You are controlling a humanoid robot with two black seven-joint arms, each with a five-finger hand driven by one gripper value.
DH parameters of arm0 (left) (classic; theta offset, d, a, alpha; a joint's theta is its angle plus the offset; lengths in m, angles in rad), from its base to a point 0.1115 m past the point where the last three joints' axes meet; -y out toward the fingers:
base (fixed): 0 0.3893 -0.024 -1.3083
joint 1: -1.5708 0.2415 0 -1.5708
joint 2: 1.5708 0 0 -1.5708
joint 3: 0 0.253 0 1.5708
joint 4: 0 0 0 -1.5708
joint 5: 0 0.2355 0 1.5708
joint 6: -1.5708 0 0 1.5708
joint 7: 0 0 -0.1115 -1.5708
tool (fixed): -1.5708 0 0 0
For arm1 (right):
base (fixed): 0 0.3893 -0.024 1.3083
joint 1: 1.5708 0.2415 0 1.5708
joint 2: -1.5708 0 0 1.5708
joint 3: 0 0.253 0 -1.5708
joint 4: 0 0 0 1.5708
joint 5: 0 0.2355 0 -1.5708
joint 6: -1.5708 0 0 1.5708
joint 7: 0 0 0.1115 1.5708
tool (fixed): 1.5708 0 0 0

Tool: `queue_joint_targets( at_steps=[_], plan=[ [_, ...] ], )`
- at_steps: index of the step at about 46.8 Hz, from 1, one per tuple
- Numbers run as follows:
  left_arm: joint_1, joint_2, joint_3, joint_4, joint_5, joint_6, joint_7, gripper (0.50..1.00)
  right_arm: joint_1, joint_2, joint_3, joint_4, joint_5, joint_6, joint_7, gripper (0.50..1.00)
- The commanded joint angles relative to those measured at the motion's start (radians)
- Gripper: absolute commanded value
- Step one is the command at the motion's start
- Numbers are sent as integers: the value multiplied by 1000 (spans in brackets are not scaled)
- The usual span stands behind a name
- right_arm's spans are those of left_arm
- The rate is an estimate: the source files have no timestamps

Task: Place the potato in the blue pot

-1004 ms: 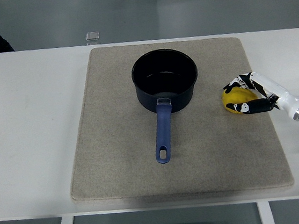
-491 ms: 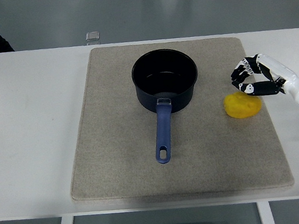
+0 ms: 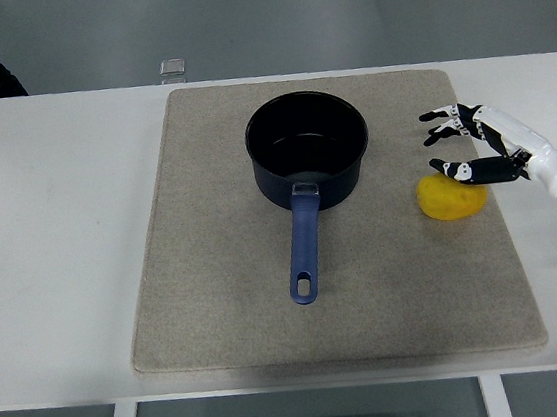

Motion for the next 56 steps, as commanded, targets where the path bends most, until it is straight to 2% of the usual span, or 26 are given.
queue_joint_targets(
  at_steps=[1, 12, 31, 40, 56],
  plan=[
    [0, 0, 0, 0, 0, 0, 0, 996, -20, -4, 0, 12, -2, 0, 0, 866],
    [0, 0, 0, -2, 0, 0, 0, 996, -61, -9, -5, 17, -26, 0, 2, 864],
    [0, 0, 0, -3, 0, 0, 0, 996, -51, -61, -65, 26, -81, 0, 11, 860],
    [0, 0, 0, -2, 0, 0, 0, 996, -45, -69, -77, 26, -88, 0, 11, 809],
    [0, 0, 0, -3, 0, 0, -1, 996, 21, -99, -149, 28, -107, 2, 11, 776]
  ],
)
